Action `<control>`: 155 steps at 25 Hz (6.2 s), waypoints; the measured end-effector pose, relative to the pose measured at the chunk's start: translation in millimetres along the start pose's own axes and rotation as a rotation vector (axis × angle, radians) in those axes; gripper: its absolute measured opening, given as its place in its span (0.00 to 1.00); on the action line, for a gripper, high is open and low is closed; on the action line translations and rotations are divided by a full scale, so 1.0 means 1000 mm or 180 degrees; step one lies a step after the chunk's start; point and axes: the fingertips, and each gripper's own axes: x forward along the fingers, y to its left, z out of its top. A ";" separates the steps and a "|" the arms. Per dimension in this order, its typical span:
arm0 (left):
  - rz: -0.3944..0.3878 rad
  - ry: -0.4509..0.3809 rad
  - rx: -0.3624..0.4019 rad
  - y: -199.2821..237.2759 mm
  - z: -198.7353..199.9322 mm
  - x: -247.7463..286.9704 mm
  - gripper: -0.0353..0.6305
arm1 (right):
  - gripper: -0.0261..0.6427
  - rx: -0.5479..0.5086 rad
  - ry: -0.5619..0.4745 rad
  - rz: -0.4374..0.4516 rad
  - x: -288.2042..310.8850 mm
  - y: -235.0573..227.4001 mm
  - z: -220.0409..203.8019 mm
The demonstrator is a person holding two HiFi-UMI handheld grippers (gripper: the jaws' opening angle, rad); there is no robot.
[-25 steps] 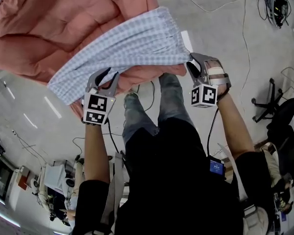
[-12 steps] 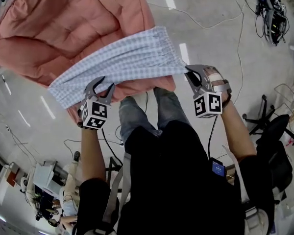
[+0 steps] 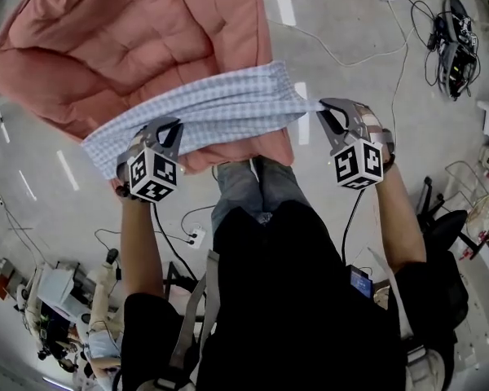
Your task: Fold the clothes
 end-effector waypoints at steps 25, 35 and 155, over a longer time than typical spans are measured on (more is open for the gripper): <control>-0.0098 -0.0159 -0.0520 0.088 -0.006 0.021 0.14 | 0.21 0.0600 0.0654 0.0146 0.084 -0.080 -0.038; 0.0026 -0.0337 -0.0873 0.074 -0.008 -0.008 0.19 | 0.21 0.0594 0.0415 0.0004 0.049 -0.070 -0.010; 0.2039 -0.5923 -0.5834 -0.042 -0.105 -0.020 0.10 | 0.08 0.0002 0.1001 0.5303 0.164 0.154 0.324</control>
